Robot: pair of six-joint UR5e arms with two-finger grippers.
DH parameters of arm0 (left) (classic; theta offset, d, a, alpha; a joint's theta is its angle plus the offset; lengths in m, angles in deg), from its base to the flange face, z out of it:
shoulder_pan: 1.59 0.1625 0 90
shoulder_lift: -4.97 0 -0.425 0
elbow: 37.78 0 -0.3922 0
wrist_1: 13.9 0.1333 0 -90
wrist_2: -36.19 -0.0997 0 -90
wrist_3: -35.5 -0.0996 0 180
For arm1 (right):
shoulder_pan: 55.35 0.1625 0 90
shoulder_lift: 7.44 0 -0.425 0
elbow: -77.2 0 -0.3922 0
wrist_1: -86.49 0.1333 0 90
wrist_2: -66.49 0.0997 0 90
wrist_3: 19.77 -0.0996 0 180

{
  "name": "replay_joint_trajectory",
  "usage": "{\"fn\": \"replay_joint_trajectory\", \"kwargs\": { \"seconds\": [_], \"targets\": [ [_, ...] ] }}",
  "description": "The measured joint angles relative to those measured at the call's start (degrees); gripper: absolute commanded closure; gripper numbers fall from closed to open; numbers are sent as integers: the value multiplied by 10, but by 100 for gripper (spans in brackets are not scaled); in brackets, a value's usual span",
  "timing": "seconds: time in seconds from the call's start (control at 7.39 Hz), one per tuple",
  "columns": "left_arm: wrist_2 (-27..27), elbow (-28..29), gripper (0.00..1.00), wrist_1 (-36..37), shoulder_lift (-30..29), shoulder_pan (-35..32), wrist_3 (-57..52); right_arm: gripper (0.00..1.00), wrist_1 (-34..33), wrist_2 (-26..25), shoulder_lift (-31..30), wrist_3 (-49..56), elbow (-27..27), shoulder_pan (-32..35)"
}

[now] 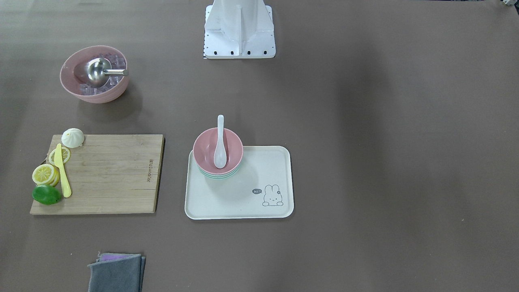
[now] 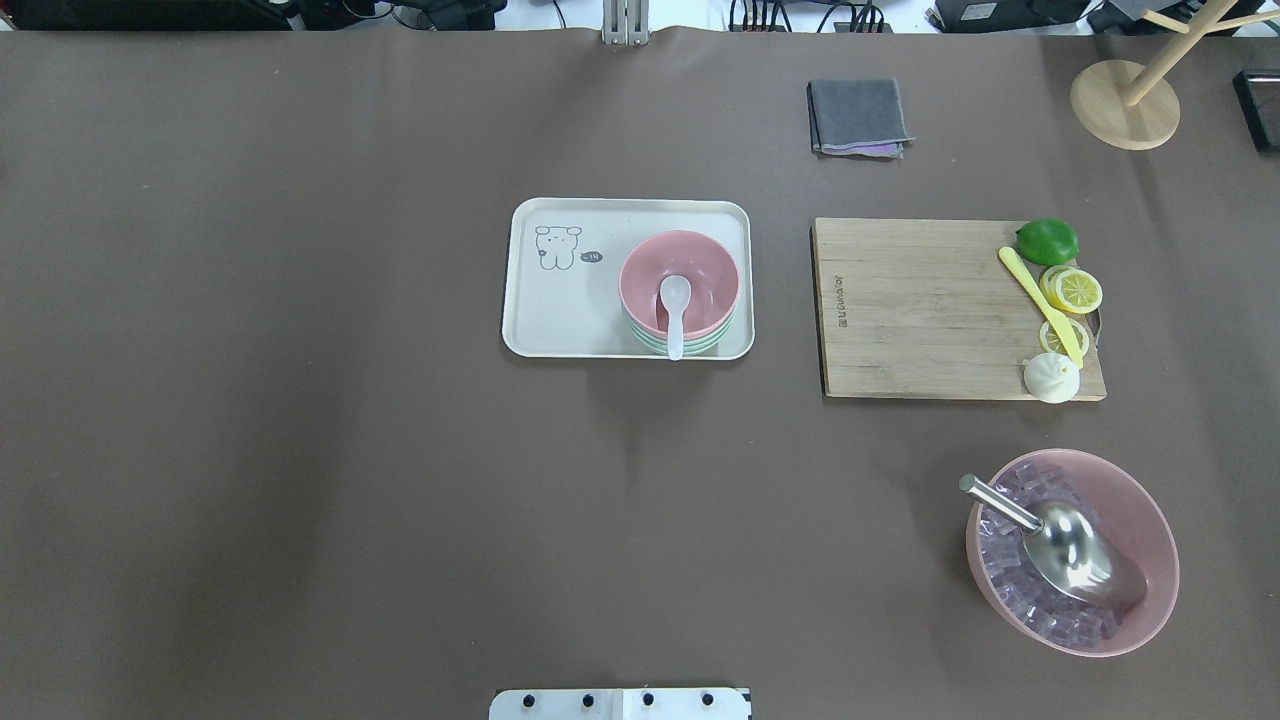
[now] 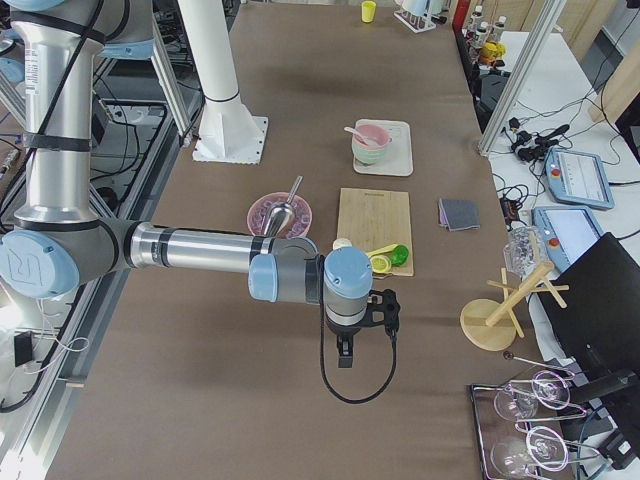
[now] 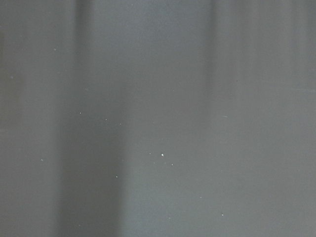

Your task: Stack pink bowl on green and place spoon

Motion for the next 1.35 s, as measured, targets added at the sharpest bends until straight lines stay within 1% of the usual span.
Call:
{"fn": "replay_joint_trajectory", "kwargs": {
  "seconds": [0.27,0.41,0.68,0.81,1.35],
  "targets": [
    [0,1,1,0,0,0,1,0,-10,6,4,-24,25,-4],
    [0,2,1,0,0,0,1,0,-31,10,6,-27,44,-6],
    [0,2,1,0,0,0,1,0,-106,12,21,-28,86,-8],
    [0,2,1,0,0,0,1,0,-125,12,25,-29,97,-9],
    [1,2,1,0,0,0,0,0,-136,12,23,-28,102,-11]
  ]
}}
